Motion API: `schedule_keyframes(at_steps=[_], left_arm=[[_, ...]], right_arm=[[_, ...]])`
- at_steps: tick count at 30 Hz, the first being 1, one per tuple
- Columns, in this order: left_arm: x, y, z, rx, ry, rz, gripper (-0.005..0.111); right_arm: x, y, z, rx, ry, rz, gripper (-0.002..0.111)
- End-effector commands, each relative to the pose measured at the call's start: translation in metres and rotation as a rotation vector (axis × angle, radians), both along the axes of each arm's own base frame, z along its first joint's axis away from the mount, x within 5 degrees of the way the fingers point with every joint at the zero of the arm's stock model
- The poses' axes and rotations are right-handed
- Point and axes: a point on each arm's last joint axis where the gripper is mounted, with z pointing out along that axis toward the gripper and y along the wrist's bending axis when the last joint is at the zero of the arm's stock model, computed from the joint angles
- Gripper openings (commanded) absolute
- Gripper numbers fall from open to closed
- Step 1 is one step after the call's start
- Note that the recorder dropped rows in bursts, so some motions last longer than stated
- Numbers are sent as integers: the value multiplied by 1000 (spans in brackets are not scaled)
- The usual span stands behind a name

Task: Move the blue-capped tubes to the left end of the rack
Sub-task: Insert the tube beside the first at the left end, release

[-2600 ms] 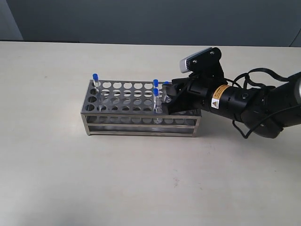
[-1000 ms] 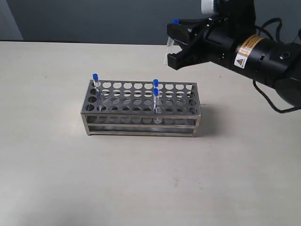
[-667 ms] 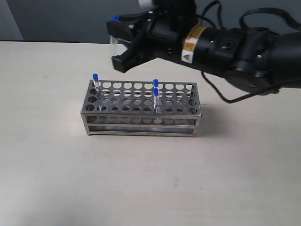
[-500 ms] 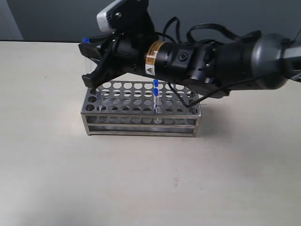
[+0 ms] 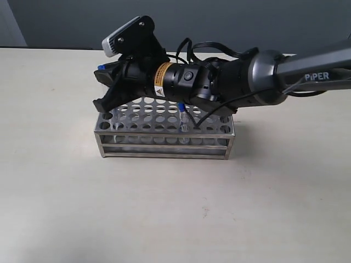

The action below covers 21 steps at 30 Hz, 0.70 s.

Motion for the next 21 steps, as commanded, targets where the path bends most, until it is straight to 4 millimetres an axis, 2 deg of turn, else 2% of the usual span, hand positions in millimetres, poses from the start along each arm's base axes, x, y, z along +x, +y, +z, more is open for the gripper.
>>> schedule_keyframes(at_steps=[1,10,14,18,21], left_arm=[[0,0,0,-3,-13,-5,0],[0,0,0,-3,-13,-5,0],[0,0,0,-3,-13,-5,0],[0,0,0,-3,-13,-5,0],[0,0,0,-3,-13,-5,0]], right_arm=[[1,2,-9,-2,8,9,0],[4,4,-34,-9,91,-8,1],[3,5,-33,-1,84,2,18],[3,5,-33,-2,84,3,44],[3,4,-28,-1,77,-1,48]])
